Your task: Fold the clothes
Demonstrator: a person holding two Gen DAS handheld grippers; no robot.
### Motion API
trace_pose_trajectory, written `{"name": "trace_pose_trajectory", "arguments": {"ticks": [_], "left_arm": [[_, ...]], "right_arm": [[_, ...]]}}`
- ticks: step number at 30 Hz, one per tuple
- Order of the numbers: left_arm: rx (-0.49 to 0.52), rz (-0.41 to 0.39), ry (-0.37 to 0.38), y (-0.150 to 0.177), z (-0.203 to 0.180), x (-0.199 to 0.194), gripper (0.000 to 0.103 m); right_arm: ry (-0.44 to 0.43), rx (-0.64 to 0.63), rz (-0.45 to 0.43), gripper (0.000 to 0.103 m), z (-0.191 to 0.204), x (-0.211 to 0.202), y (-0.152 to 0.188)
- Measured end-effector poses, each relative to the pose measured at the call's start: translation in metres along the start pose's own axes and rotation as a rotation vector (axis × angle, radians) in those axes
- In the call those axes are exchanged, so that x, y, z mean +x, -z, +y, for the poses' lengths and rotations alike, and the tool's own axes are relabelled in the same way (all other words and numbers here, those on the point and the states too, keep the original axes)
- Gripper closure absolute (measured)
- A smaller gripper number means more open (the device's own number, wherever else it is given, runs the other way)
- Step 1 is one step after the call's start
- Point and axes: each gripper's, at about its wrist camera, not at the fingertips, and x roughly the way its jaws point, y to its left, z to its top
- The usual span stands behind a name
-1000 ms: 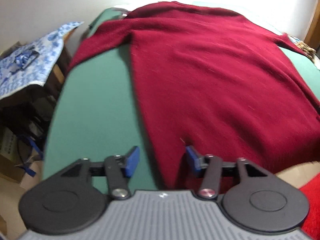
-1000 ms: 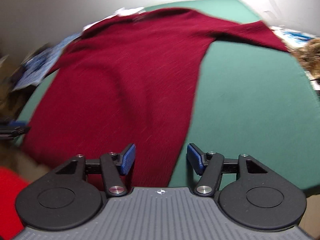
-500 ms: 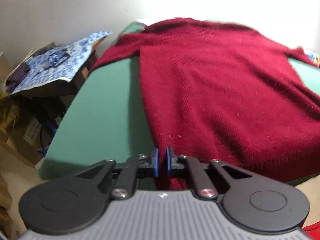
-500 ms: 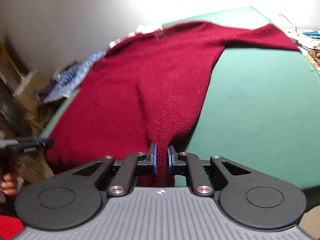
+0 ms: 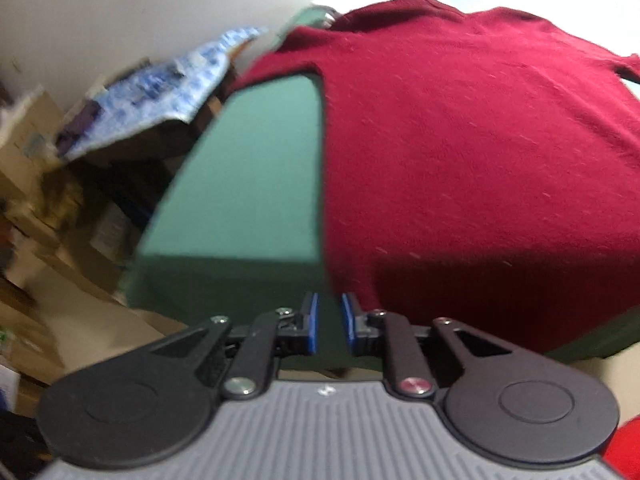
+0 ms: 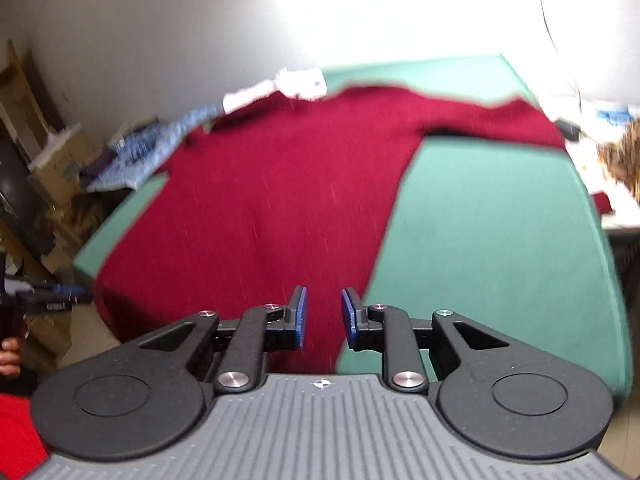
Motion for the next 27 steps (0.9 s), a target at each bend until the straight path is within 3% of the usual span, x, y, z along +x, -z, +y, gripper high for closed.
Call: {"name": "trace_pose_trajectory", "arguments": {"ticks": [3, 5, 6, 7, 8, 10, 12, 15, 16, 18, 21, 26, 27], "left_arm": [[-0.032, -0.086, -0.014, -0.024, 0.002, -0.014, 0.087], [-0.042, -0.149, 0.026, -0.044, -0.009, -0.019, 0.086], [-0.044, -0.151, 0.075, -0.053, -0.017, -0.016, 0.082], [-0.037, -0.151, 0.115, -0.061, -0.028, -0.010, 0.063], [-0.024, -0.156, 0.133, -0.065, -0.039, -0.002, 0.057], [-0.018, -0.132, 0.117, -0.068, -0.059, 0.022, 0.058], [-0.029, -0.077, 0.106, -0.066, -0.066, 0.044, 0.061], [-0.021, -0.084, 0.090, -0.059, -0.056, 0.043, 0.052], [-0.006, -0.083, 0.087, -0.059, -0.053, 0.041, 0.052], [0.024, -0.101, 0.089, -0.064, -0.051, 0.038, 0.058], [0.074, -0.132, 0.113, -0.076, -0.051, 0.042, 0.057], [0.170, -0.115, 0.125, -0.099, -0.050, 0.076, 0.052], [0.184, -0.119, 0.131, -0.101, -0.045, 0.078, 0.049]], "right_arm": [[-0.046, 0.041, -0.002, 0.079, 0.000, 0.025, -0.011], [-0.054, 0.057, 0.027, 0.079, 0.008, 0.052, -0.012], [-0.054, 0.056, 0.040, 0.079, 0.011, 0.063, -0.014], [-0.052, 0.056, 0.053, 0.079, 0.013, 0.074, -0.016], [-0.038, 0.056, 0.065, 0.079, 0.012, 0.078, -0.017], [-0.011, 0.057, 0.090, 0.080, 0.010, 0.087, -0.019], [0.002, 0.102, 0.095, 0.090, -0.002, 0.083, -0.020], [0.084, 0.105, 0.105, 0.102, -0.008, 0.073, -0.020], [0.076, 0.104, 0.097, 0.101, -0.003, 0.075, -0.024], [0.060, 0.102, 0.082, 0.081, 0.006, 0.079, -0.031], [0.039, 0.099, 0.061, 0.072, 0.021, 0.087, -0.042], [0.153, 0.145, 0.082, 0.072, 0.032, 0.134, -0.059], [0.177, 0.155, 0.085, 0.079, 0.034, 0.142, -0.062]]}}
